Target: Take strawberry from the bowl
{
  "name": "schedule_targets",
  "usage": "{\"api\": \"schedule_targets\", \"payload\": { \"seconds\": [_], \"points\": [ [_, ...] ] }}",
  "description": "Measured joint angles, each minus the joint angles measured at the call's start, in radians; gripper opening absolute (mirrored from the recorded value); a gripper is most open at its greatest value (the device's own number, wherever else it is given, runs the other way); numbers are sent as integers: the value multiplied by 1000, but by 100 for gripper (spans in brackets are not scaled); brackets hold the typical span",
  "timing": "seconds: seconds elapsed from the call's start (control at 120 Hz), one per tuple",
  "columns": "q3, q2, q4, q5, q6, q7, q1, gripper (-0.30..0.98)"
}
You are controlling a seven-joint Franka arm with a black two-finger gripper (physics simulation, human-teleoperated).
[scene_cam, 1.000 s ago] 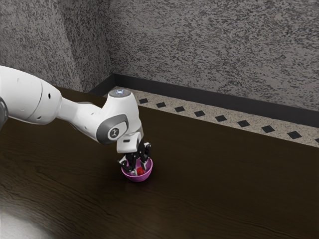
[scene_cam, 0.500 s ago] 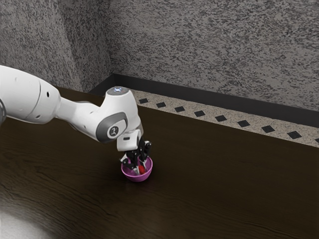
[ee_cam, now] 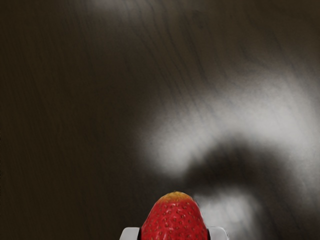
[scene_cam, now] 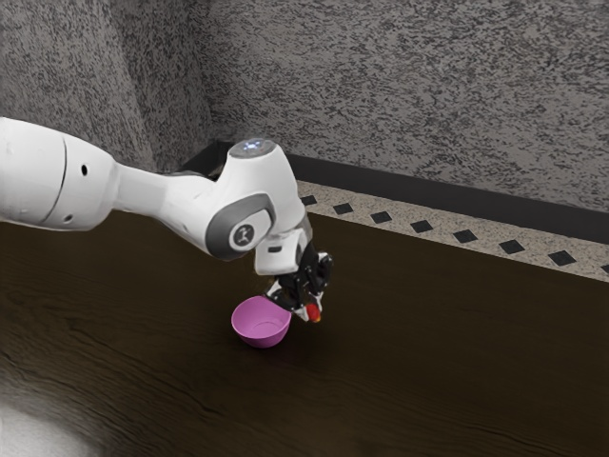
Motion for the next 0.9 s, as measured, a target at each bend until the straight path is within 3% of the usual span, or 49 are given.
{"api": "schedule_targets", "payload": {
  "seconds": [0.358, 0.55, 0.658, 0.708, 0.8, 0.842, 0.9],
  "points": [
    [0, 169, 69, -10, 45, -26, -91, -1],
    [1, 173, 71, -4, 46, -41, -93, 34],
    [1, 167, 71, -6, 43, -48, -93, 48],
    [3, 109, 63, -8, 26, -67, -93, 52],
    [17, -168, 88, -14, -129, -204, -84, 58],
    [71, -255, 226, -17, -252, -295, -108, 60],
    [220, -313, 388, -44, -409, -418, -204, 62]
  ]
}}
